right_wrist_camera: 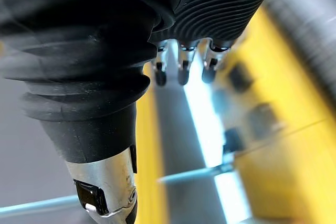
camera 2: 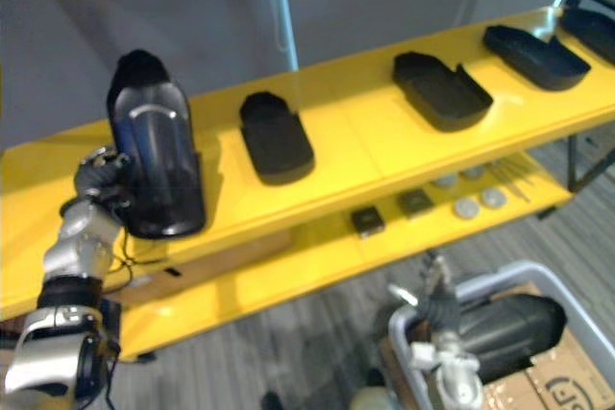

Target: Walk over and take plastic housings, then place them on the shelf

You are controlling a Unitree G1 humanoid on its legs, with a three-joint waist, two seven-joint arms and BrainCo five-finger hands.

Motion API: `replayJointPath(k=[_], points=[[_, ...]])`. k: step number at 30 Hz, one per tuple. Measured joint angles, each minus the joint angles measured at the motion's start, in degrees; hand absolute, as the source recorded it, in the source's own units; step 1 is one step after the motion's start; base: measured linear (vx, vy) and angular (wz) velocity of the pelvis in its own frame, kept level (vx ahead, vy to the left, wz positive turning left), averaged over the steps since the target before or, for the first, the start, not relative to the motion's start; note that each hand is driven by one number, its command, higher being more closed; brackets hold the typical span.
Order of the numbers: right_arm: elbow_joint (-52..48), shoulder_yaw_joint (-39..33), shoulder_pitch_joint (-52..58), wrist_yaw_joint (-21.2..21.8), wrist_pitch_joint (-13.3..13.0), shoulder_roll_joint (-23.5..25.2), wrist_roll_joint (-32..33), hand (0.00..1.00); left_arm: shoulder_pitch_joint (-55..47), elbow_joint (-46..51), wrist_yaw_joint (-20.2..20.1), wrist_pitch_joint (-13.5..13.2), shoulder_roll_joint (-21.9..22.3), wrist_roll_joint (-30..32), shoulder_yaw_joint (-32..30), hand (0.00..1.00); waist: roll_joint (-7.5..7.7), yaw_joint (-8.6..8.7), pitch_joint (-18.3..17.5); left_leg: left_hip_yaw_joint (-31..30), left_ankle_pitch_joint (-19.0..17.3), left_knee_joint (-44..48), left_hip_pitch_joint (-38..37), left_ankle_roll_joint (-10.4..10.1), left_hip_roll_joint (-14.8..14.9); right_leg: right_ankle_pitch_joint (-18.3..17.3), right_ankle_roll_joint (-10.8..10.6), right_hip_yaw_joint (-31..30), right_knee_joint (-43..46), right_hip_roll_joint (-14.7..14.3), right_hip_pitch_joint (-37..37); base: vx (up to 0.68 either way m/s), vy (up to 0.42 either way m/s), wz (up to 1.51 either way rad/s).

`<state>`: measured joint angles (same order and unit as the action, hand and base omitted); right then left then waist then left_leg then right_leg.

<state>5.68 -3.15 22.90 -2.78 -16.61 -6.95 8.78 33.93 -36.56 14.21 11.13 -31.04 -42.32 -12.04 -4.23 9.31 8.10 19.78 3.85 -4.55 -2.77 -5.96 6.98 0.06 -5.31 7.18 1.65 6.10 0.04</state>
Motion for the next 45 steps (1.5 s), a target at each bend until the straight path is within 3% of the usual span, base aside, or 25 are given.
replayJointPath(k=[5,10,12,18,22,23,25,31,38,43,45], points=[[1.73,0.08,0.5,-2.35,-2.36,-0.03,-0.48,0.0,0.32,-3.42,1.64,4.33,-2.8,-0.12,1.17,1.0,-0.12,0.69,0.8,-0.04,-0.01,-0.01,-0.04,-0.01,0.07,-0.27,0.18,0.01,0.73,-0.02,-0.28,0.0,0.0,0.0],[2.73,2.85,0.48,-3.67,-2.58,-0.5,-0.04,0.0,2.69,-8.18,2.87,5.32,-4.85,1.72,1.14,1.0,0.37,0.68,3.61,-0.04,0.27,0.01,1.42,0.12,0.01,-0.47,0.26,-0.11,2.4,0.17,-2.63,-0.02,0.009,-0.01],[2.75,3.64,0.52,-4.04,-2.6,-0.73,0.63,0.0,4.31,-9.64,3.26,5.31,-5.33,4.92,1.1,1.0,1.01,0.38,5.04,-0.01,0.47,0.73,2.45,0.36,-0.12,-0.53,0.21,-0.71,3.71,0.4,-4.06,0.0,0.0,0.0],[2.69,5.08,0.45,-6.06,-3.37,-0.99,2.44,0.0,7.45,-9.88,4.9,4.99,-8.65,3.88,1.6,1.0,2.41,0.55,8.66,0.13,-0.07,2.84,4.29,1.04,-0.31,-0.83,0.1,-1.04,5.31,0.98,-5.76,0.0,0.014,-0.01],[2.62,5.69,0.27,-6.18,-3.92,-1.34,3.99,0.0,11.2,-10.89,7.16,2.08,-10.41,2.06,1.64,1.0,2.61,0.66,11.36,0.25,-0.71,5.21,6.97,1.3,-0.17,-0.91,0.17,-1.45,6.97,1.26,-8.37,-0.02,0.005,-0.02],[2.5,5.91,0.03,-6.21,-4.14,-1.39,3.99,0.0,11.99,-11.71,7.36,1.31,-10.89,1.71,1.78,0.0,2.73,0.69,12.24,0.67,-0.7,5.27,7.07,1.31,-0.13,-0.91,0.16,-1.91,7.43,1.23,-8.87,-0.02,0.005,-0.12],[1.96,6.17,-0.33,-6.28,-4.78,-1.52,4.01,0.0,12.25,-11.92,7.75,0.68,-11.43,1.7,2.03,0.0,2.92,0.85,13.51,1.32,-0.91,5.77,7.03,1.4,-0.07,-0.91,0.16,-2.61,7.85,1.2,-9.22,-0.02,0.006,-0.16],[1.35,6.29,-0.62,-6.1,-5.68,-2.31,5.98,0.0,16.12,-12.15,8.18,-5.08,-12.14,1.83,4.17,0.0,3.02,1.12,14.89,1.41,-1.34,7.09,8.94,1.53,0.06,-0.96,0.23,-2.95,8.83,1.29,-11.06,0.0,0.002,-0.01],[1.32,8.12,-0.63,-6.06,-7.42,-2.48,6.22,0.0,18.78,-12.15,9.77,-7.96,-15.6,2.38,6.23,0.0,2.97,2.22,14.96,1.55,-1.36,7.09,8.79,1.54,0.15,-1.07,0.34,-3.31,9.02,1.19,-11.08,0.0,0.0,0.0],[0.92,8.75,-0.58,-6.09,-9.9,-2.48,6.1,0.0,22.06,-12.13,13.13,-10.35,-16.5,7.57,6.72,0.0,2.88,2.41,15.0,2.47,-1.36,6.73,7.72,1.53,0.12,-1.1,0.33,-4.14,9.29,1.15,-10.76,0.0,0.006,-0.07],[-0.9,8.94,-0.42,-6.76,-11.16,-2.47,5.99,0.0,24.05,-12.13,14.85,-10.87,-18.8,10.8,8.55,0.0,2.85,2.84,15.01,2.81,-1.28,5.92,6.43,1.46,-0.03,-1.16,0.25,-4.22,9.16,1.13,-10.0,0.01,0.005,-0.09]])
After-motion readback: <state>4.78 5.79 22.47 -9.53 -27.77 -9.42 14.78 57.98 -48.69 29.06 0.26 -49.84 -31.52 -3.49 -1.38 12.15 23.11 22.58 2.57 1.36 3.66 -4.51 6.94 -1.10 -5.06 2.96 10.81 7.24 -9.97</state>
